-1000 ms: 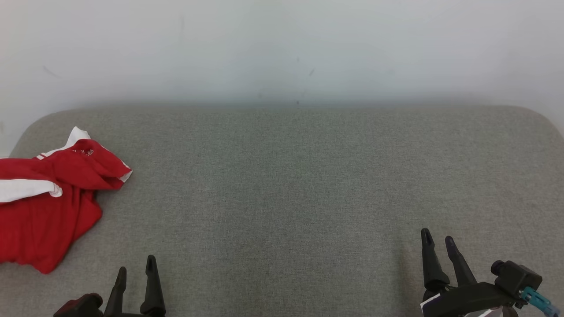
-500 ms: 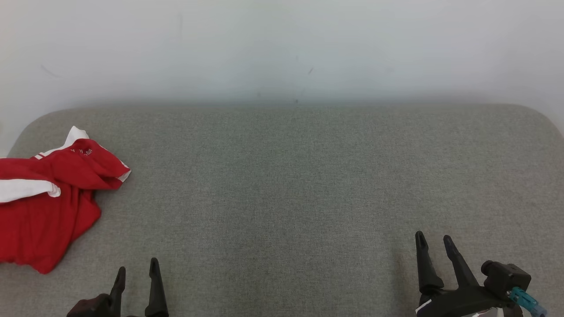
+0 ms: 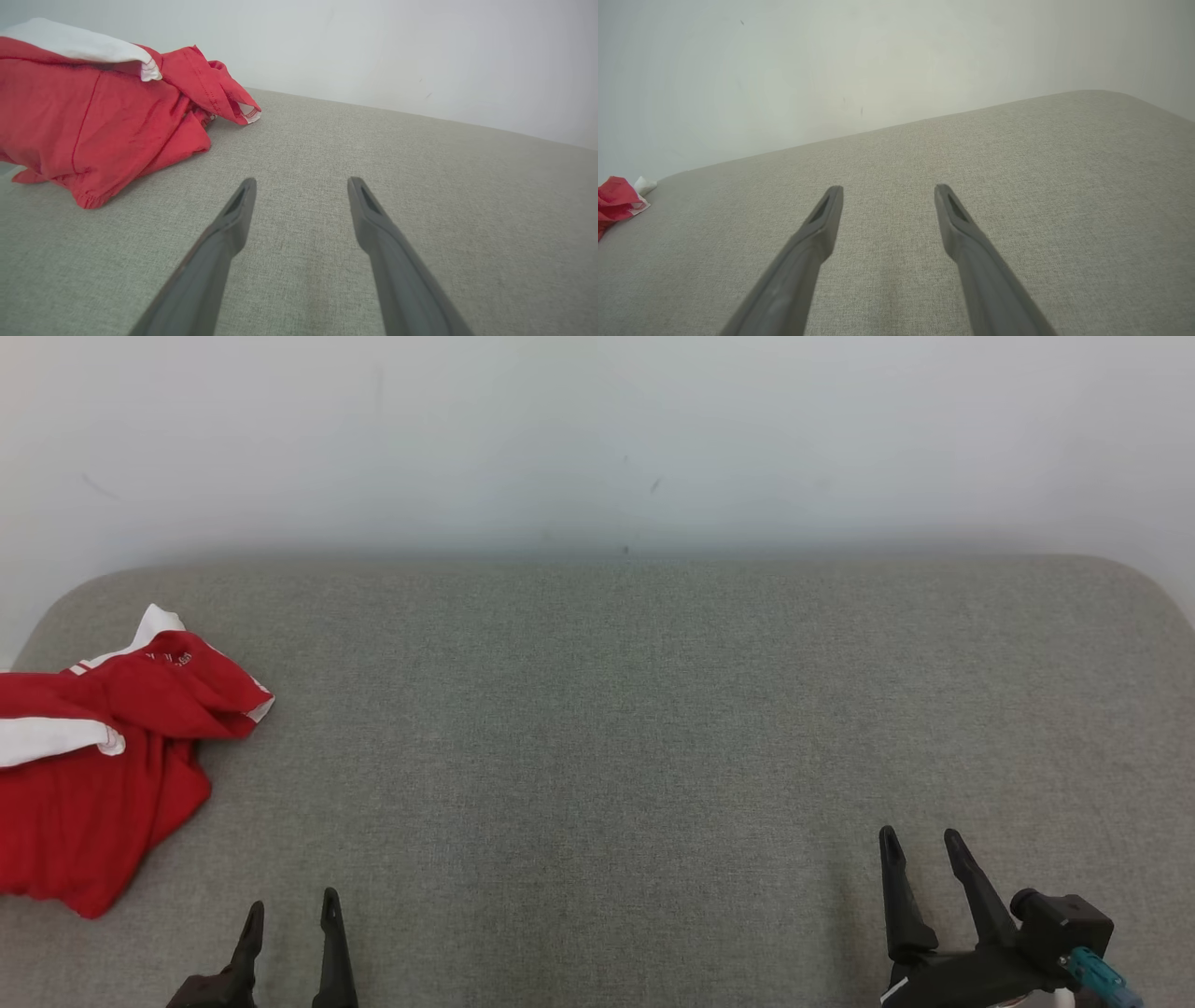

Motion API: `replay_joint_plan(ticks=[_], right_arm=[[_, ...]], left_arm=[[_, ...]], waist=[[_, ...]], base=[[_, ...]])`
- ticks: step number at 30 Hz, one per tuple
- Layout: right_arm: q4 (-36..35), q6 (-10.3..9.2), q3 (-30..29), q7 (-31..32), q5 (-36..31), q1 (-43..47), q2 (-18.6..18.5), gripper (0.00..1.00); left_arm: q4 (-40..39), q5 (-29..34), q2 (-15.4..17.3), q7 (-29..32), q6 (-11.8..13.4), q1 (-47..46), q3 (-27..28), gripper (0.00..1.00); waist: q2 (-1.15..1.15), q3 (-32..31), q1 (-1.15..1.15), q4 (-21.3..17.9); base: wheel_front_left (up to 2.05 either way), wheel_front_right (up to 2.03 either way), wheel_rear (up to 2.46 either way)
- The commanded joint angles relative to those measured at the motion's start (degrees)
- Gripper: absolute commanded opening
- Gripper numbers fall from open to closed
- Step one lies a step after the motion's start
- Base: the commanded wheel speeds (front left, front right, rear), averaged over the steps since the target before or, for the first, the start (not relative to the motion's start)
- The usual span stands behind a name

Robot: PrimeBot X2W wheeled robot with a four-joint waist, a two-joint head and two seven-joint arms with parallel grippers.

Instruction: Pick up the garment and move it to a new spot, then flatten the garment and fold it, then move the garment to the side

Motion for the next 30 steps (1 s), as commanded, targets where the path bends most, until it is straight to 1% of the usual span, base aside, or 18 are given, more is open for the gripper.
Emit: replay_joint_plan(ticks=[1, 26, 30], right_arm=[[-0.1, -0.08, -0.1, -0.6, -2.0, 0.0, 0.0, 1.0], [-0.2, -0.1, 0.4, -3.2, -12.2, 0.3, 0.1, 1.0], [-0.3, -0.1, 0.3, -3.1, -12.0, 0.0, 0.1, 1.0]], left_arm=[[-0.4, 1.9, 0.3, -0.6, 0.2, 0.2, 0.0, 1.0], [0.4, 11.7, -0.1, -3.2, 0.7, 1.3, -0.1, 1.0], [0.1, 11.2, -0.2, -3.2, 0.6, 1.1, 0.3, 1.0]], waist=[[0.0, 0.0, 0.0, 0.0], [0.0, 0.5, 0.0, 0.2], [0.0, 0.8, 0.0, 0.4]], base=[[0.0, 0.0, 0.0], [0.0, 0.0, 0.0], [0.0, 0.0, 0.0]])
